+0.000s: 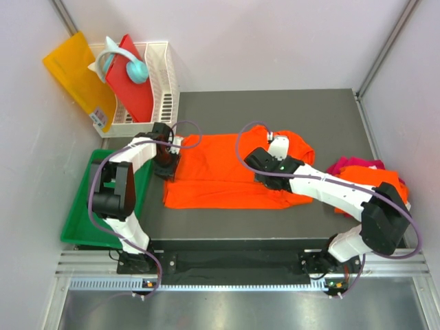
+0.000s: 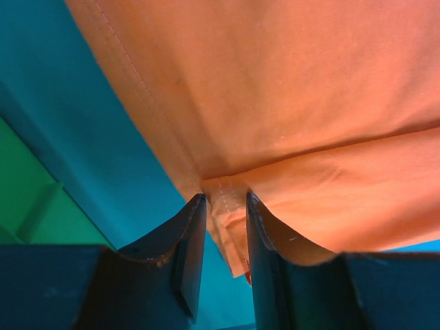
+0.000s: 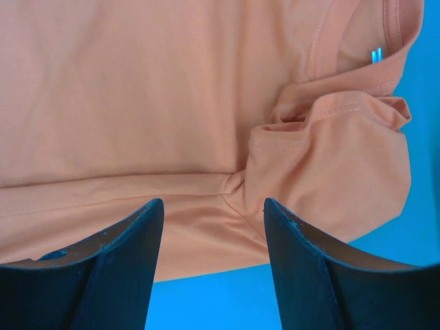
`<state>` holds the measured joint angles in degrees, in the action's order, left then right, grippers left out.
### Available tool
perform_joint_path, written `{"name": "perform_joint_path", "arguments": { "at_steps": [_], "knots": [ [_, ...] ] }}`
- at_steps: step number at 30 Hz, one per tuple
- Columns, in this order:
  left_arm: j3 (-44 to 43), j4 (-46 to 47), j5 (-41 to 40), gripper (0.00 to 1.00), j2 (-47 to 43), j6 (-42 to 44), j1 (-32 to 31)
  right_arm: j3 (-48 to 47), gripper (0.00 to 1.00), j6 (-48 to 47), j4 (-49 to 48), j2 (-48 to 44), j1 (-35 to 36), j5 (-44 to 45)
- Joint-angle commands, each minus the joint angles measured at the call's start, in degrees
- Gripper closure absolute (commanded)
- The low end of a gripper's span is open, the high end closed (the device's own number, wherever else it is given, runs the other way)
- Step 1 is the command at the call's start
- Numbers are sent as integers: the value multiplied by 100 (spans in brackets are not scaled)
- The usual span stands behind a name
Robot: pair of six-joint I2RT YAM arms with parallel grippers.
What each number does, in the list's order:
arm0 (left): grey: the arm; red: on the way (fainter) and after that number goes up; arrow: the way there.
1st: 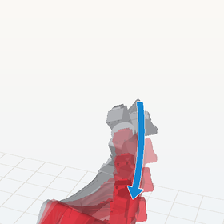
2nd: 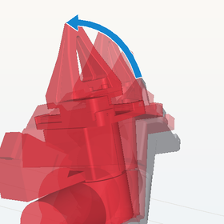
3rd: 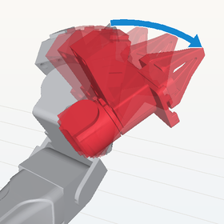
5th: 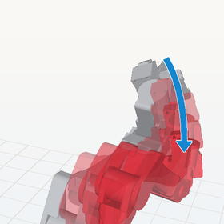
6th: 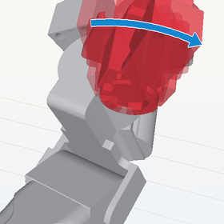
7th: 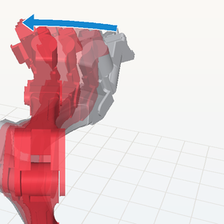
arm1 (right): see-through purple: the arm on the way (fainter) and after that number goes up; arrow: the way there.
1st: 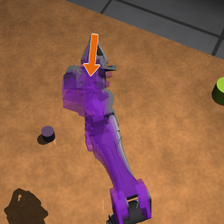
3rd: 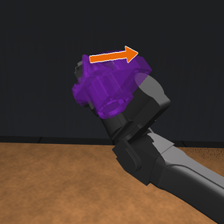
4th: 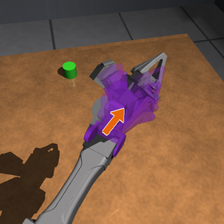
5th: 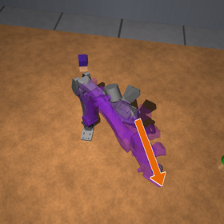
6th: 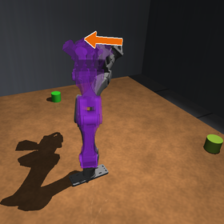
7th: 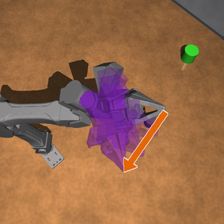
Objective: Fold and stack the t-shirts
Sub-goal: Fold the flattened tshirt in 1/3 of the way
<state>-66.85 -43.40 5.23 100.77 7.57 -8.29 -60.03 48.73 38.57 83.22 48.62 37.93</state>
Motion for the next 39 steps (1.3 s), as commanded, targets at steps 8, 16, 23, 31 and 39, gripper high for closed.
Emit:
{"name": "perform_joint_path", "arguments": {
  "at_steps": [8, 16, 23, 31, 39],
  "knots": [
    [93, 130, -31, 76, -119, -1, -5, 0, 40, 154, -139, -113, -28, 65],
    [137, 138, -58, 100, -137, 7, 3, 9, 40, 154, -156, -78, -28, 74],
    [-38, 209, -102, 100, -427, -98, 3, 9, 40, 163, -200, -52, -19, 39],
    [-408, 244, -260, 100, -269, -151, 30, 26, 41, 146, -200, -60, -2, 47],
    [-513, 455, -383, 100, 91, -230, 47, 141, 41, 181, -183, -122, -2, 21]
  ]
}}
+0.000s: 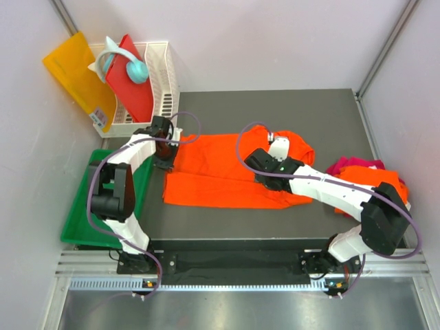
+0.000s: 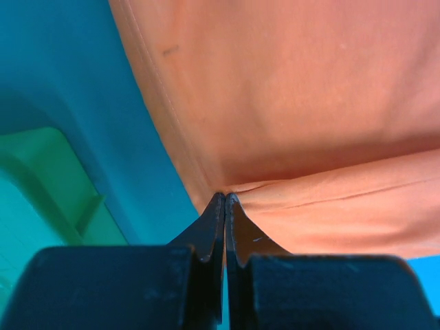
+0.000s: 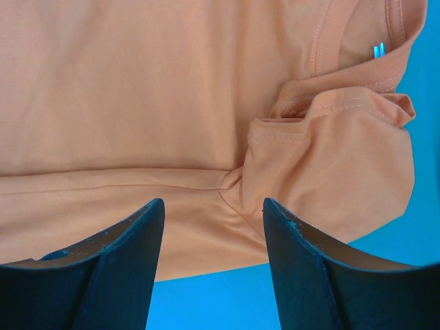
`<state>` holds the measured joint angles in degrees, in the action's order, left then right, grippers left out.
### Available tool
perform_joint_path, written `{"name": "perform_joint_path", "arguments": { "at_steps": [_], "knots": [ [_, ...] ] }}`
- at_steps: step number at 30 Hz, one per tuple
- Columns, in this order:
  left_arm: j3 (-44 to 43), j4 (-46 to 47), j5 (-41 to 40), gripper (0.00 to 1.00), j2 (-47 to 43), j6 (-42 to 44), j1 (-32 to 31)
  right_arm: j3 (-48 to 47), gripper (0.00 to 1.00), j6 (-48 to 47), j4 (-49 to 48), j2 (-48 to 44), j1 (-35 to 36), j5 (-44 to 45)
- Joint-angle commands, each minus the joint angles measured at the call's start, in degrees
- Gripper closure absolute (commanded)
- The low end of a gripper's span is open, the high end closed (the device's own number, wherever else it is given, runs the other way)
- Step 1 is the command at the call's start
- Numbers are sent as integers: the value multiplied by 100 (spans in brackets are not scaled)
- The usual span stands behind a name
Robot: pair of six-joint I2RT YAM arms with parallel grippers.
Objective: Fold and stack the t-shirts
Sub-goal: Fold the flattened tshirt in 1/3 of the way
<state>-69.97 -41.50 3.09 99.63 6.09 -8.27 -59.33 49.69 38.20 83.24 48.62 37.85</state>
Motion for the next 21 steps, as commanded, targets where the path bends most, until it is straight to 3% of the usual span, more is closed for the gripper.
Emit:
{"name": "perform_joint_path", "arguments": {
  "at_steps": [1, 5, 13, 15, 17, 21],
  "knots": [
    [-209, 273, -186, 100, 258, -90, 45, 79, 41, 85, -146, -124, -2, 30],
    [-245, 326, -430, 100, 521, -117, 45, 97, 41, 102, -146, -124, -2, 30],
    [-358, 388, -485, 74, 435, -73, 194, 89, 41, 41, -128, -168, -2, 65],
    [-420, 353, -336, 71, 119, -73, 238, -17, 41, -21, -128, -168, -2, 118],
    [-517, 309, -29, 60, -249, -116, 238, -122, 41, -144, -198, -116, -2, 100],
    [-526, 186, 1014, 59, -646, -230, 230, -202, 41, -328, -374, 200, -2, -110]
  ]
}}
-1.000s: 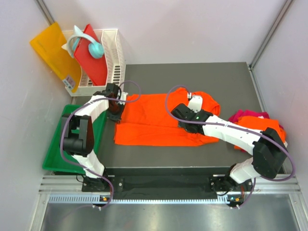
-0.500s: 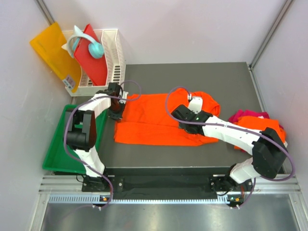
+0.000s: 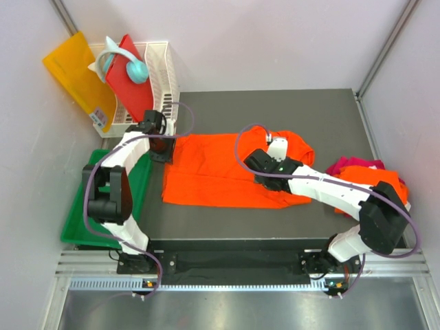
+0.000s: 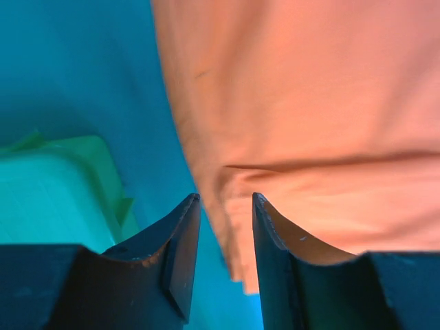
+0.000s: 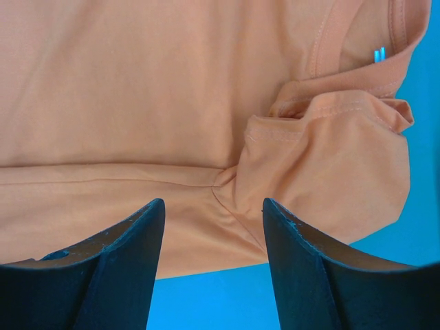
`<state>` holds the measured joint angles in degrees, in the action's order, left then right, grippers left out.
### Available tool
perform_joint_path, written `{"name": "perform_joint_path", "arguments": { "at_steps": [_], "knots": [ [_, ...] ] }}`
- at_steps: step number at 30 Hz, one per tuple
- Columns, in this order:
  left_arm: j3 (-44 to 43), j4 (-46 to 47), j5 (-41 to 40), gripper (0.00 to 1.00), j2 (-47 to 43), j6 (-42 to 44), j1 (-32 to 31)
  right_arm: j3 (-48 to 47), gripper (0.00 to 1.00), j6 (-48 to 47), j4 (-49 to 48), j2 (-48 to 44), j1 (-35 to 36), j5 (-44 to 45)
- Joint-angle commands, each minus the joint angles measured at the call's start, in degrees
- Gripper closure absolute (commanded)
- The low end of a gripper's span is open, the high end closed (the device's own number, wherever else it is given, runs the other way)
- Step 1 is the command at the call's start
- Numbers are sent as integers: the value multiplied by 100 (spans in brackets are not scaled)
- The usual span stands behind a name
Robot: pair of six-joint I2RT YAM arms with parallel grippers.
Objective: Fold and stack the t-shirts
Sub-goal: Fold the flattened tshirt in 1/3 of the way
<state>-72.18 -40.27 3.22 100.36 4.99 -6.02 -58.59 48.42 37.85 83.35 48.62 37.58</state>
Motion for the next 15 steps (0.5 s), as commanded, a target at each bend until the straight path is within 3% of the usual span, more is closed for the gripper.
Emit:
{"name": "perform_joint_path", "arguments": {
  "at_steps": [1, 7, 15],
  "knots": [
    [-244, 55, 1205, 59, -737, -156, 5, -267, 42, -193, -365, 269, 7, -128],
    [-68, -410, 1725, 63, -203, -26, -83, -118, 43, -79, -647, 927, 42, -523],
    [108, -684, 1541, 67, 414, 142, -92, -91, 43, 97, -700, 1289, 33, -752]
  ]
}}
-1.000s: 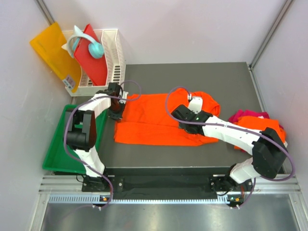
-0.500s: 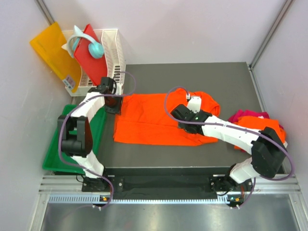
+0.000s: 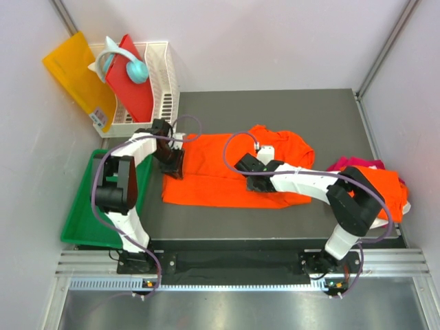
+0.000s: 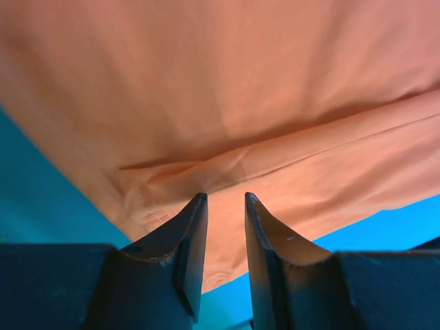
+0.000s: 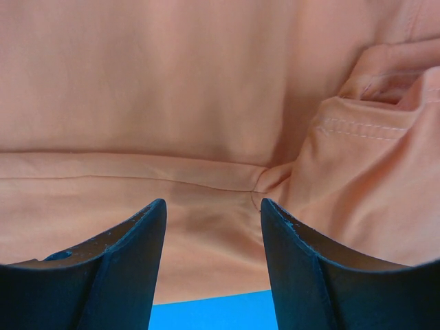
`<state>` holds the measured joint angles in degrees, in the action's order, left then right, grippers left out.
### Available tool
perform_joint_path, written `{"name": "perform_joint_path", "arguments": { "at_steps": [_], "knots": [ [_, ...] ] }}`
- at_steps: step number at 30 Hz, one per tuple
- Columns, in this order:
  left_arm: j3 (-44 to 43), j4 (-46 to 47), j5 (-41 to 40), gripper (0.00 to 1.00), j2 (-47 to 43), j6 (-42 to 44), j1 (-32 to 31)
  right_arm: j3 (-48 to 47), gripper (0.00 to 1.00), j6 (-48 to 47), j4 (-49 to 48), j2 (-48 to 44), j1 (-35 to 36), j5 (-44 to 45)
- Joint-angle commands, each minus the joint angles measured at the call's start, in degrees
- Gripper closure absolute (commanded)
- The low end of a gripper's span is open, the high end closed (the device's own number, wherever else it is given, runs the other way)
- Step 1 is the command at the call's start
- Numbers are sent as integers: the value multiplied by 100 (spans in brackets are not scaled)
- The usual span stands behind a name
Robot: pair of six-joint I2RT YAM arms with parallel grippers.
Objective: Fold and stack the t-shirts
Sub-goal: Fold the flattened tshirt in 1/3 of the way
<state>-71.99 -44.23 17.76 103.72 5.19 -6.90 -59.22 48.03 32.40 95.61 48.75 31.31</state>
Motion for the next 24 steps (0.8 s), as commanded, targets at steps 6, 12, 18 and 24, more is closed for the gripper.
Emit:
{"name": "perform_joint_path", "arguments": {
  "at_steps": [6, 12, 18, 24],
  "knots": [
    [18, -385, -465, 68, 394, 61, 4, -72, 43, 338, 82, 159, -103, -117],
    [-8, -350, -484, 69, 482, 52, 13, 16, 43, 453, 258, 247, -234, -152],
    [-245, -245, 330, 70, -182, 253, 30, -272, 43, 67, 48, -321, -235, 111],
    [-536, 589, 782, 62, -1458, 220, 39, -1668, 41, -926, 152, -720, -1068, 429]
  ]
}}
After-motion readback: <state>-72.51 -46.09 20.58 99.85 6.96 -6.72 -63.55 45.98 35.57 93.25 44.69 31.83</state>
